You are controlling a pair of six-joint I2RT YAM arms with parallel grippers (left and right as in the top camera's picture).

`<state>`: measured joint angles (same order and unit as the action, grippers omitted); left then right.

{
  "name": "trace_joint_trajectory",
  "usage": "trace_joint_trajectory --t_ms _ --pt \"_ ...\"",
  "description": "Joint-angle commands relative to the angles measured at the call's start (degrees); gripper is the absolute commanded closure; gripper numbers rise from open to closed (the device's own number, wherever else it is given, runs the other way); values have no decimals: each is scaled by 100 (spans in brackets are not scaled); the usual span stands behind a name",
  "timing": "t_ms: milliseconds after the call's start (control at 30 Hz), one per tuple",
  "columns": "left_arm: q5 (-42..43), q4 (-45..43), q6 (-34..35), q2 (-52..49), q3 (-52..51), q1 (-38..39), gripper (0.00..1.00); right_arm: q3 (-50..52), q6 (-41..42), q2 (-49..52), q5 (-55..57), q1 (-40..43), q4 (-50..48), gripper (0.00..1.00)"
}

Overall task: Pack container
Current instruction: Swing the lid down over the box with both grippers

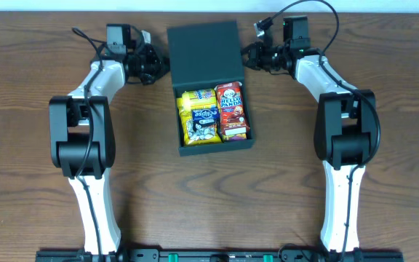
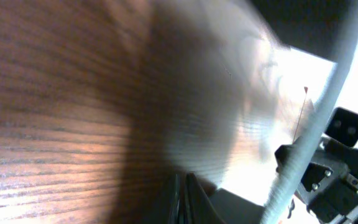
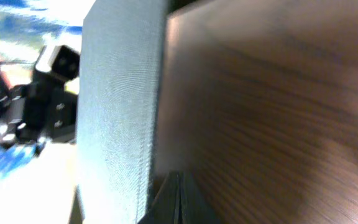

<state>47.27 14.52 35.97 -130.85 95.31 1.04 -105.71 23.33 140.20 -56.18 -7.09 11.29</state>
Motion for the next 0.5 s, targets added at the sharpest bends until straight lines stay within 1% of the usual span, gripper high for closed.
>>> trace_joint_trajectory --t_ms 0,200,433,467 --pt "367 223 -581 -59 498 4 94 -33 -114 55 -1088 -4 -278 99" --pt "382 737 -1193 61 1012 7 94 -35 -111 52 -1961 107 -778 98" --pt "380 885 -1683 479 1040 7 94 -35 -105 52 -2640 168 -787 99" --pt "376 984 -1853 619 1040 7 94 -35 -55 52 -2771 168 -787 98"
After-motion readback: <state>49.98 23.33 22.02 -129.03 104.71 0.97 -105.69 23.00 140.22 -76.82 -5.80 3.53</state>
